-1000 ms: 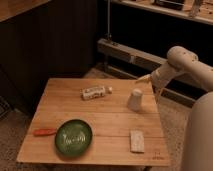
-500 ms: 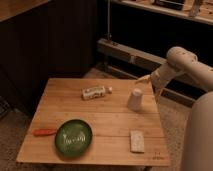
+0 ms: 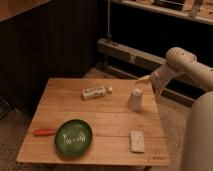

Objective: Stand the bottle upright

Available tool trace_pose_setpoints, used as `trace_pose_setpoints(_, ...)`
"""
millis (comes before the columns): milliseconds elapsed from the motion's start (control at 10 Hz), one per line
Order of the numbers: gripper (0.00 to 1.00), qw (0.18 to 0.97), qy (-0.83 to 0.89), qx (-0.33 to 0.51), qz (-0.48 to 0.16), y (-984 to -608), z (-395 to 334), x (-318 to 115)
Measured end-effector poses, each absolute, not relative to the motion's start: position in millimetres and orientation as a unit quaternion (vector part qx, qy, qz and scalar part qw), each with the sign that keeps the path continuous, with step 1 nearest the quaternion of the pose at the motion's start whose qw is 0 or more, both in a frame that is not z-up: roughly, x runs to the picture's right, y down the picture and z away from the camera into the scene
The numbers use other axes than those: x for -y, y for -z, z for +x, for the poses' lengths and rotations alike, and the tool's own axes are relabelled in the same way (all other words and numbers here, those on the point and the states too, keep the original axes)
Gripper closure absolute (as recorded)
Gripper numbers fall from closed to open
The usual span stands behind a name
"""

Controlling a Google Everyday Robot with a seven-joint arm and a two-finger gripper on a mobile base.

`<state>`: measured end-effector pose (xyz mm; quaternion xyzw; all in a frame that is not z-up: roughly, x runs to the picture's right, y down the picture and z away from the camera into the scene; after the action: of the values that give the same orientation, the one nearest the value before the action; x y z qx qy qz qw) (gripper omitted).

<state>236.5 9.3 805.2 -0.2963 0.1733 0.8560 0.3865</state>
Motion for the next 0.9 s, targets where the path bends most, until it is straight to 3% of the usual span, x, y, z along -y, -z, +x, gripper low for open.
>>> trace_pose_setpoints(400,0.2,0.472,-0.824,-0.129,-0.285,-816.4,205.1,29.5)
trace_pose_setpoints(900,0.2,0.668,-0.663,0.032,-0.336,-818.1,153.8,79.1)
